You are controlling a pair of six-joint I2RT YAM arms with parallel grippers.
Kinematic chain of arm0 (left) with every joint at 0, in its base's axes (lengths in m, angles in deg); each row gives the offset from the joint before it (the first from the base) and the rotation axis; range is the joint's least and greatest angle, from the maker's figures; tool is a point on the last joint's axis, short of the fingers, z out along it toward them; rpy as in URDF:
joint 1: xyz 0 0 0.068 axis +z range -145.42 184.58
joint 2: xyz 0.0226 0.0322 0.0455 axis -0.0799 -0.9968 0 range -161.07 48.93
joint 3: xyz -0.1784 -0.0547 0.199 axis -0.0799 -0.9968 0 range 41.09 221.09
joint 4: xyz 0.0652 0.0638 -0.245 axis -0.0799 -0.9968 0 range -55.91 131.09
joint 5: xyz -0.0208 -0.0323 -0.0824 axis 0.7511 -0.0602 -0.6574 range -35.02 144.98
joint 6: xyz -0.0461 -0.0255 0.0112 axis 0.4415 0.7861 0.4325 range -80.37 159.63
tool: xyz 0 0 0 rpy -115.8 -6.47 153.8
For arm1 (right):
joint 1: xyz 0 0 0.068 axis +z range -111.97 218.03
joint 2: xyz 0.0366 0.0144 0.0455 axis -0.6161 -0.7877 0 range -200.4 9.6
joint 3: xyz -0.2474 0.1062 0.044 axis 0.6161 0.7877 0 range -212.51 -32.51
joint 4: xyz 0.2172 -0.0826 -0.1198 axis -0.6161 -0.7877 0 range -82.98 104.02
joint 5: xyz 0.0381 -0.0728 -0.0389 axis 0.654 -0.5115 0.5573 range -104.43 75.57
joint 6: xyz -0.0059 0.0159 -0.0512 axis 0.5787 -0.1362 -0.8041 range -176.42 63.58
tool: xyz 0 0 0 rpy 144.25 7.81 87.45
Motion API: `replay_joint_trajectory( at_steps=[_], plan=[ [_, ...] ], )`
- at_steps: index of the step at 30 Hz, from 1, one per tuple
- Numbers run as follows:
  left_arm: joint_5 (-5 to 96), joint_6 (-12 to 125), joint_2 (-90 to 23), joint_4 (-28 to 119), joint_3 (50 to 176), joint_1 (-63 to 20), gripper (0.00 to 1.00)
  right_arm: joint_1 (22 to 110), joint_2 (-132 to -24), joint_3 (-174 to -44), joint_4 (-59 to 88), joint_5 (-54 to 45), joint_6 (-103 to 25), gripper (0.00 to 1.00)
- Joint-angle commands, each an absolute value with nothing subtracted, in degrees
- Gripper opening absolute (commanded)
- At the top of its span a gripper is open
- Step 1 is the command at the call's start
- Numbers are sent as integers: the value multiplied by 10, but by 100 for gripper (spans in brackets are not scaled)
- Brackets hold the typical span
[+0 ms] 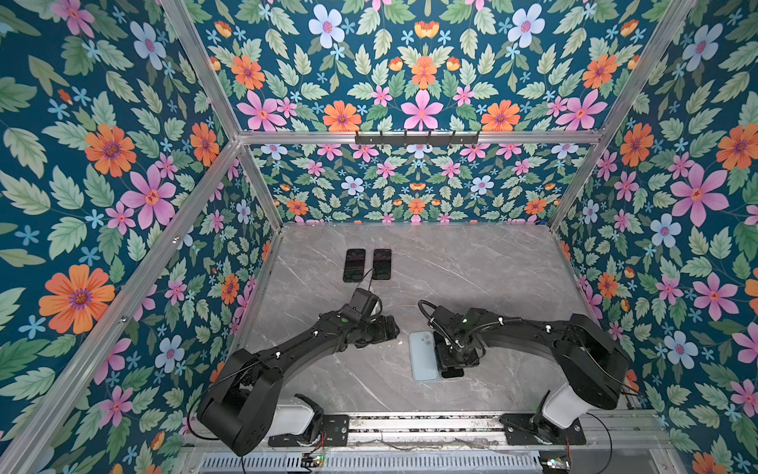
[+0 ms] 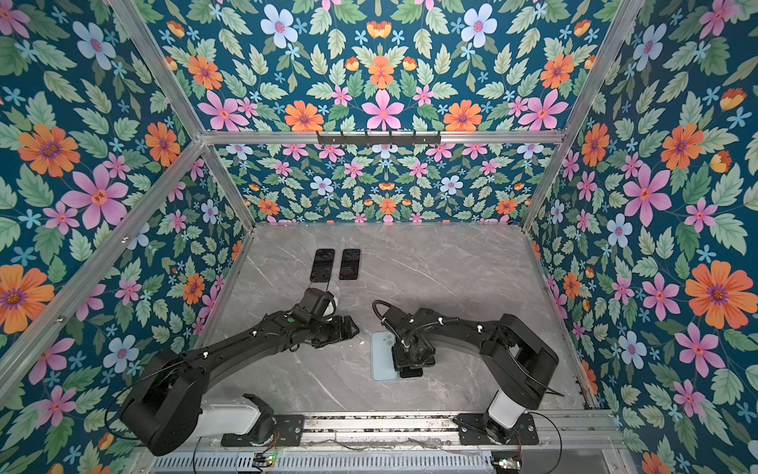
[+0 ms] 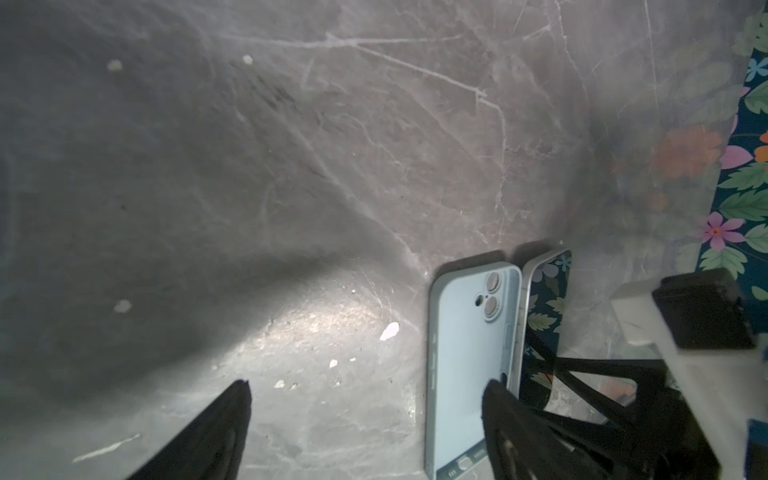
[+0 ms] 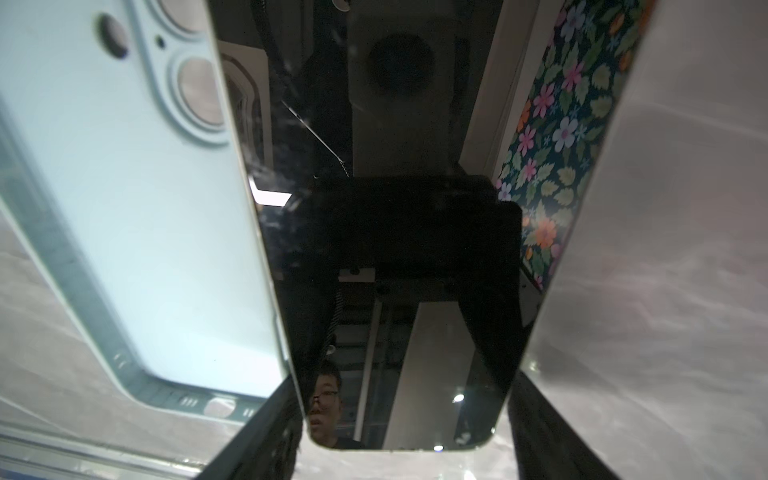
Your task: Put the phone into the phone case
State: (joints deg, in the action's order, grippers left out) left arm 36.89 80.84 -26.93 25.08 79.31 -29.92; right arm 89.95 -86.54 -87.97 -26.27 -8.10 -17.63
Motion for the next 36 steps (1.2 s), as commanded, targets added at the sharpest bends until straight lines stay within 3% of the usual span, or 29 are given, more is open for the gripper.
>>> replay_joint_trajectory(
  at_steps=[1, 10, 17, 23, 36],
  plan=[
    [363, 814, -263, 253, 785, -296, 88, 917, -898, -907, -260, -76, -199, 49],
    [347, 817, -262, 273, 782, -294, 87, 928, -900, -913, -261, -101, -216, 48],
    [240, 837, -305, 379, 816, -299, 82, 921, -860, -841, -164, -98, -235, 48],
    [156, 860, -368, 493, 818, -300, 71, 914, -819, -803, -123, -98, -215, 48],
    [87, 900, -448, 602, 815, -300, 66, 896, -756, -740, -49, -107, -209, 45]
  ],
)
